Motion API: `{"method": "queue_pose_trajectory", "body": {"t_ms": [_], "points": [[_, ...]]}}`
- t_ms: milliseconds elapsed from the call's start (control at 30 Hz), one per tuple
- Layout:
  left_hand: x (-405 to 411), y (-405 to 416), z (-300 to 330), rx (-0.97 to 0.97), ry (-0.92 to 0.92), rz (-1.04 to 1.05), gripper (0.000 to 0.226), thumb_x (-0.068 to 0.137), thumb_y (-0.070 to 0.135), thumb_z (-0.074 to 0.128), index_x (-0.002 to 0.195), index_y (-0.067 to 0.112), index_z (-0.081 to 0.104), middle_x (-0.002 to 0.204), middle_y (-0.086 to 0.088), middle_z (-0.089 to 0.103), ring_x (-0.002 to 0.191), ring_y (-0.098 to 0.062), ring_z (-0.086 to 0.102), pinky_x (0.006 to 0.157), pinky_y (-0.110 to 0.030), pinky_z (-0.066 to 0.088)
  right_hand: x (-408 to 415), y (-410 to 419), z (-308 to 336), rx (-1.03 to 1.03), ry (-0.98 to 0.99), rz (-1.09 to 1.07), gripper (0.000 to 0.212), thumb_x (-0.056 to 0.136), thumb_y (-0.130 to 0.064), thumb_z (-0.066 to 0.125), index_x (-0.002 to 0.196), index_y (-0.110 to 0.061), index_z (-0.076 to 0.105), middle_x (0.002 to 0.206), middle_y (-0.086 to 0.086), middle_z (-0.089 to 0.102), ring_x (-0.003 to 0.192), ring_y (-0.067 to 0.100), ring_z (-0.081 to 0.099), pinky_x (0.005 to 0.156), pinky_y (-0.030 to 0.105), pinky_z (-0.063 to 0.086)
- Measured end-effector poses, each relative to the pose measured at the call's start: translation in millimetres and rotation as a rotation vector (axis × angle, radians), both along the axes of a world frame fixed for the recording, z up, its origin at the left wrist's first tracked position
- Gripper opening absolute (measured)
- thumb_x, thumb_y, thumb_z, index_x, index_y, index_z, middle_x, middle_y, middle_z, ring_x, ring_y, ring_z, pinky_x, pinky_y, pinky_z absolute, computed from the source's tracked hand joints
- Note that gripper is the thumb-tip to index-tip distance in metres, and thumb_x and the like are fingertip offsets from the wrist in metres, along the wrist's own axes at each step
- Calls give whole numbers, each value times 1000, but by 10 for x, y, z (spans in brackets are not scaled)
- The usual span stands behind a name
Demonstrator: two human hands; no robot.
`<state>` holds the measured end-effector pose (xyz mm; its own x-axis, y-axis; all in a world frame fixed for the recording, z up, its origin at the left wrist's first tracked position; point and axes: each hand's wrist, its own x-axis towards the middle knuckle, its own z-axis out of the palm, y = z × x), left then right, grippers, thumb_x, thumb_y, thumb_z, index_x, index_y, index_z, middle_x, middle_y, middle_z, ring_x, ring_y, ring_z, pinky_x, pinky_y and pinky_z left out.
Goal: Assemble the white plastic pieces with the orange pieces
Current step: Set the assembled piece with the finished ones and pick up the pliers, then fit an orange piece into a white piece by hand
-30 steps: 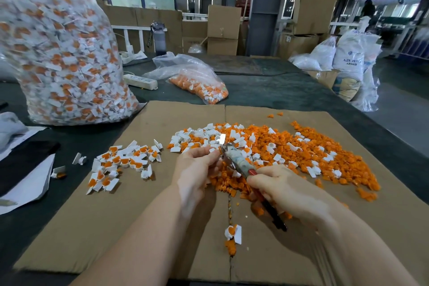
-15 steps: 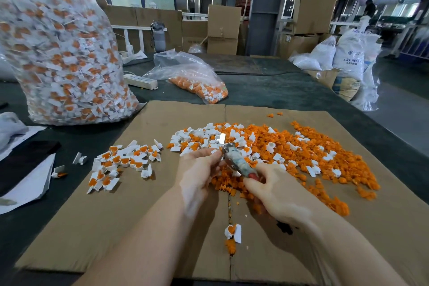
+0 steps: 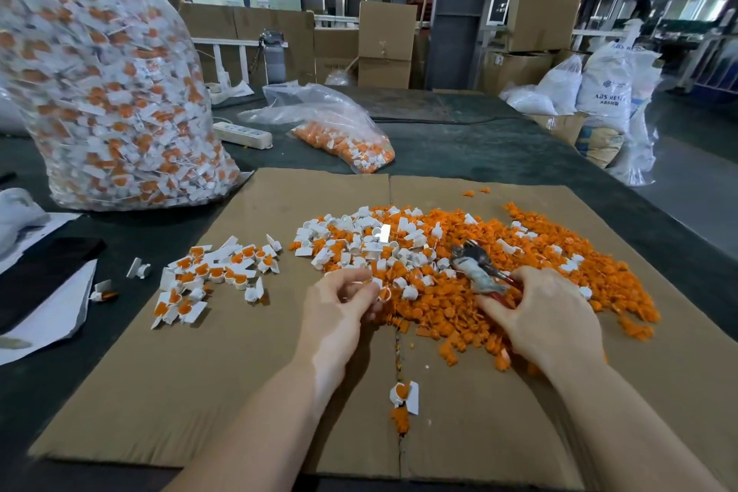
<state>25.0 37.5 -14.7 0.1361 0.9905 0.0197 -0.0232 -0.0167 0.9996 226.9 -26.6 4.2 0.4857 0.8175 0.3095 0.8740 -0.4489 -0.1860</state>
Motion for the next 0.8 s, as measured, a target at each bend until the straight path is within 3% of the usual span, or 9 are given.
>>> {"method": "queue_pose_trajectory", "body": {"t_ms": [133,233,333,467,600,700,800], "points": [[11,-36,0,58,49,23,11,86,10,65,85,21,68,71,-2,68,58,0,61,54,-8,45,51,19,-57,-33,-51,-16,63,79,-69,48,114,-18,57,109,2,57,104,19,53,86,30,43],[16,-52,-3,81,68,20,16,86,10,65,83,24,70,70,2,69,60,1,61,54,-7,45,8,11,-77,-115,-148,-64,68,81,-72,39,124,-21,52,122,4,53,116,22,47,99,36,35],[16,-49,-12,107,113,24,13,86,12,65,88,23,71,72,5,69,63,1,62,56,-7,45,-113,18,-73,1,-174,5,59,85,-59,50,128,-18,52,129,8,51,122,26,43,104,43,27],[14,-41,-17,118,148,23,10,87,16,65,91,24,72,78,5,70,69,-1,63,62,-8,47,-396,84,-96,229,-67,306,30,86,-25,65,112,-11,64,110,7,61,105,23,54,93,38,41],[-51,-7,1,138,168,106,11,87,16,64,86,25,70,78,12,68,72,3,62,64,-6,44,-625,128,-144,334,9,497,9,80,-10,71,89,-8,70,89,6,64,87,24,59,80,39,49],[-222,128,19,197,309,220,9,90,17,61,94,22,67,81,19,60,76,6,58,63,-1,38,-683,140,-183,344,58,554,8,77,-5,73,82,-10,69,85,4,62,83,23,58,74,38,48],[-385,288,14,220,482,302,11,92,19,58,98,21,67,84,13,60,78,-2,53,61,-7,33,-708,127,-224,336,56,582,12,71,-4,77,76,-12,68,81,2,60,79,22,57,70,34,42]]}}
